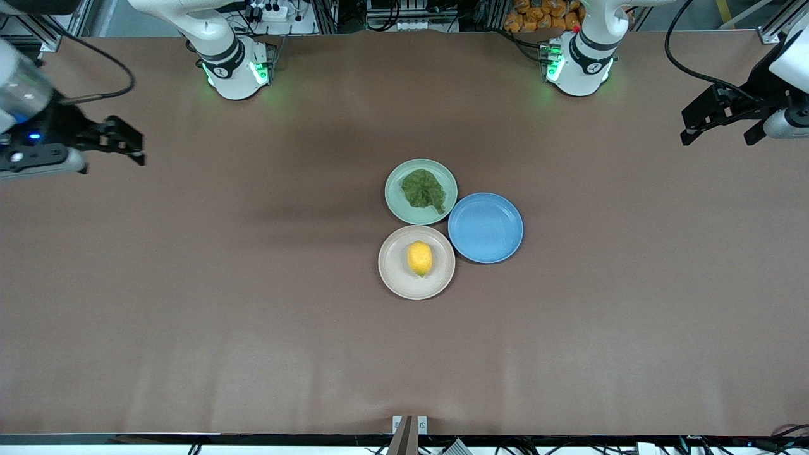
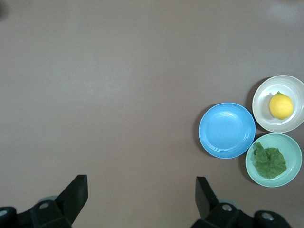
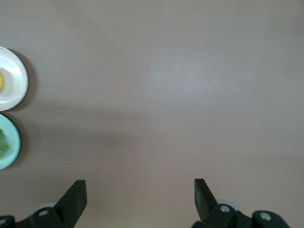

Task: Pick lemon and lettuce from plates
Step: 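Move the right gripper over the lettuce while the left gripper approaches the lemon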

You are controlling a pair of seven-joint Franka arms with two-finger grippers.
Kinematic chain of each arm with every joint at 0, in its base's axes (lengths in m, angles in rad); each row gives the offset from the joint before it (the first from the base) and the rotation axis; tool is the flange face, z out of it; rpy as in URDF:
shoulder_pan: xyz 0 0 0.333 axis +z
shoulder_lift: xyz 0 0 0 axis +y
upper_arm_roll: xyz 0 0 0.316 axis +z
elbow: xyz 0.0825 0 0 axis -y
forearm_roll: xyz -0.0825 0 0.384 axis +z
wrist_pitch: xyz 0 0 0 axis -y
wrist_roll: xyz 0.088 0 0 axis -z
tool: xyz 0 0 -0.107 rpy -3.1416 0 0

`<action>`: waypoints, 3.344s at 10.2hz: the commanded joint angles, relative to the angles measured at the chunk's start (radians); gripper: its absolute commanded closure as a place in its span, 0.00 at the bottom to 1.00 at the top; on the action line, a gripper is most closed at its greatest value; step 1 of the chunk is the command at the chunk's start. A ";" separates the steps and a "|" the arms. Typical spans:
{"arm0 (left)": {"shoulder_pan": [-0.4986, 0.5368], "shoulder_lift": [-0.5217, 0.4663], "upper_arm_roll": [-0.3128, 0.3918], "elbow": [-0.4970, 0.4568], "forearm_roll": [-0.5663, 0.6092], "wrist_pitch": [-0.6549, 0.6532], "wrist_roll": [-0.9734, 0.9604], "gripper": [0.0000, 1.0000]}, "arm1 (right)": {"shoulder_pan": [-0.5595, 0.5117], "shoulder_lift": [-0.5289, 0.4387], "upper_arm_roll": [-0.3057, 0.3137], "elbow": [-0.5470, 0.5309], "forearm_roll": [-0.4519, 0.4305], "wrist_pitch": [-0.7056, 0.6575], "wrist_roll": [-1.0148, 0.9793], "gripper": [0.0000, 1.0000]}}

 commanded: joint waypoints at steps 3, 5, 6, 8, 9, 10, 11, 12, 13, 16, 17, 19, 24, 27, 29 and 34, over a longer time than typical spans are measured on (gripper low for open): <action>0.008 -0.007 0.002 0.011 -0.018 -0.019 0.025 0.00 | 0.099 0.022 -0.005 -0.002 -0.005 0.007 0.121 0.00; 0.002 -0.006 0.002 0.011 -0.016 -0.018 0.024 0.00 | 0.114 0.028 -0.005 -0.002 -0.005 0.018 0.124 0.00; 0.002 -0.006 0.002 0.011 -0.019 -0.019 0.024 0.00 | 0.116 0.029 0.000 -0.002 -0.005 0.018 0.141 0.00; 0.001 -0.004 0.002 0.011 -0.019 -0.018 0.024 0.00 | 0.108 0.038 0.059 -0.002 -0.005 0.015 0.211 0.00; -0.001 -0.001 0.002 0.011 -0.015 -0.018 0.024 0.00 | 0.105 0.039 0.093 -0.002 -0.005 0.015 0.258 0.00; -0.002 0.016 0.000 0.009 -0.013 -0.018 0.024 0.00 | 0.103 0.044 0.121 -0.002 -0.005 0.018 0.298 0.00; -0.007 0.042 -0.003 0.008 -0.013 -0.016 0.017 0.00 | 0.105 0.054 0.144 -0.002 -0.005 0.022 0.347 0.00; -0.022 0.081 -0.010 0.009 -0.015 -0.001 0.008 0.00 | 0.109 0.065 0.168 -0.002 -0.005 0.034 0.387 0.00; -0.025 0.117 -0.012 0.009 -0.021 0.033 0.005 0.00 | 0.114 0.088 0.207 -0.002 -0.005 0.051 0.442 0.00; -0.073 0.232 -0.012 0.011 -0.047 0.166 -0.051 0.00 | 0.103 0.218 0.398 -0.003 -0.012 0.190 0.778 0.00; -0.085 0.278 -0.012 0.011 -0.055 0.218 -0.065 0.00 | 0.099 0.264 0.440 -0.003 -0.021 0.247 0.853 0.00; -0.097 0.356 -0.012 0.011 -0.079 0.342 -0.108 0.00 | 0.115 0.347 0.494 -0.063 -0.025 0.437 0.993 0.00; -0.097 0.510 -0.012 0.011 -0.137 0.577 -0.130 0.00 | 0.307 0.640 0.503 -0.095 -0.462 0.753 1.554 0.00; -0.125 0.552 -0.010 0.011 -0.144 0.645 -0.153 0.00 | 0.361 0.738 0.503 -0.086 -0.615 0.794 1.720 0.00; -0.153 0.577 -0.010 0.011 -0.144 0.709 -0.223 0.00 | 0.359 0.809 0.502 -0.086 -0.770 0.908 1.864 0.00; -0.196 0.615 -0.007 0.011 -0.134 0.800 -0.309 0.00 | 0.355 0.840 0.502 -0.051 -0.826 0.901 1.908 0.86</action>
